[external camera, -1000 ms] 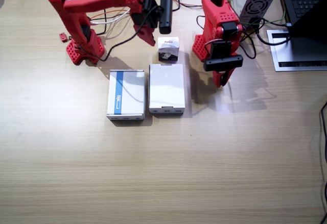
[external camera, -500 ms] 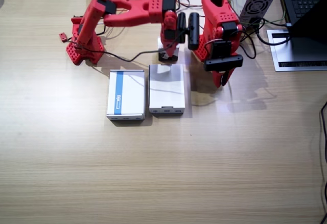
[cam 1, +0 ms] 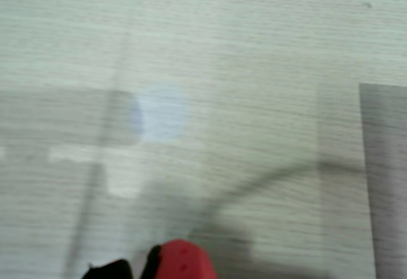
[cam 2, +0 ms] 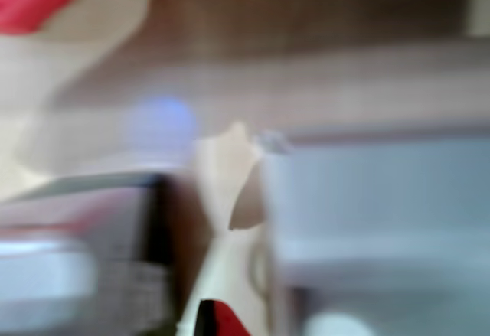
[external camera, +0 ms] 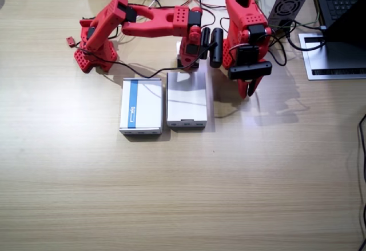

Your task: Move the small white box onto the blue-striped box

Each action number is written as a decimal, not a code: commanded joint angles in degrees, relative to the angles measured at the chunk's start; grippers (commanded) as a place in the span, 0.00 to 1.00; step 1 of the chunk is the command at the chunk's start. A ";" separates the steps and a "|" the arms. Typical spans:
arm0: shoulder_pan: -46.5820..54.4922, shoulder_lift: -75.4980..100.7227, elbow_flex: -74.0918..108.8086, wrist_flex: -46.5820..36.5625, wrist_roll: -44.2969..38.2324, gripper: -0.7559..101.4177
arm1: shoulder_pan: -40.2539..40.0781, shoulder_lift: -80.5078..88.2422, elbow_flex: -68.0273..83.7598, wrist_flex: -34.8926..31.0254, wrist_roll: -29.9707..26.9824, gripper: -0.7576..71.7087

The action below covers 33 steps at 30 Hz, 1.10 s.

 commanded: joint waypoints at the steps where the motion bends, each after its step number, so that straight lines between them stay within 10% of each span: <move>1: 2.20 1.85 -0.88 -0.35 -0.70 0.11 | -2.46 1.67 1.67 0.44 3.08 0.35; 10: 2.11 1.85 -0.88 -0.44 -1.14 0.11 | -2.90 11.87 4.83 2.37 8.61 0.20; 19: 1.85 1.85 -0.88 -0.62 -0.70 0.11 | 4.57 30.41 -0.44 2.90 6.77 0.24; 33: 1.49 1.85 -0.88 -0.97 2.37 0.11 | 23.55 9.14 -10.11 2.81 -0.18 0.35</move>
